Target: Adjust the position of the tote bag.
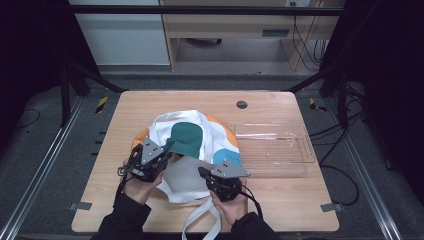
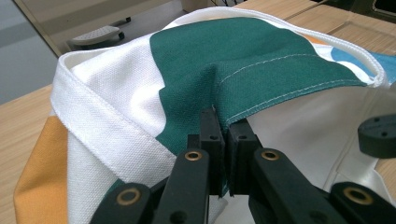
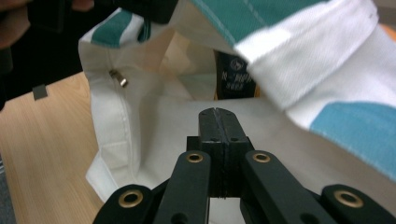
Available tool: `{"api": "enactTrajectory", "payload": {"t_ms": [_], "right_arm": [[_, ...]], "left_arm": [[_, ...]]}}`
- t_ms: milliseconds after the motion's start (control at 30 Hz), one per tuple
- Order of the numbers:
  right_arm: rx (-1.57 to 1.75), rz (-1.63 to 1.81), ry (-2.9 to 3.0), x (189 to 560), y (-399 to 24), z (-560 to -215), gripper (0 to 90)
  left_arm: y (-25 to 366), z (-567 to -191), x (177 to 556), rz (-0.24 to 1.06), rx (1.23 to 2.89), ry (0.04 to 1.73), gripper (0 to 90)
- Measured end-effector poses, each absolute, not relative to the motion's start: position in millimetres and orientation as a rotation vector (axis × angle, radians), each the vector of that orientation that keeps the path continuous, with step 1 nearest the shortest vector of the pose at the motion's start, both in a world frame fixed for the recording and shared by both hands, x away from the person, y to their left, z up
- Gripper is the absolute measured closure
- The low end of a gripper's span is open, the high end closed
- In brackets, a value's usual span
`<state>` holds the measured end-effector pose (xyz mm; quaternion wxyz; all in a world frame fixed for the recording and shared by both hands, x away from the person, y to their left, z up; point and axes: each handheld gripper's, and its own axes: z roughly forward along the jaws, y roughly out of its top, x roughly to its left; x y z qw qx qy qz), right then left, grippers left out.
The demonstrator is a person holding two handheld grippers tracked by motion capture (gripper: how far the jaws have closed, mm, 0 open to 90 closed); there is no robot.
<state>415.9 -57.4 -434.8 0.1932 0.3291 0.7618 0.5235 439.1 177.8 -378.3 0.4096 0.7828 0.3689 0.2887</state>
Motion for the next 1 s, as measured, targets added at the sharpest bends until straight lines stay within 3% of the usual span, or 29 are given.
{"api": "enactTrajectory", "payload": {"t_ms": [1000], "right_arm": [[0.985, 1.297, 2.302, 417.8, -51.0, -483.5, 90.0]], "left_arm": [[185.1, -368.7, 437.0, 0.688, 1.882, 0.929, 87.7]]}}
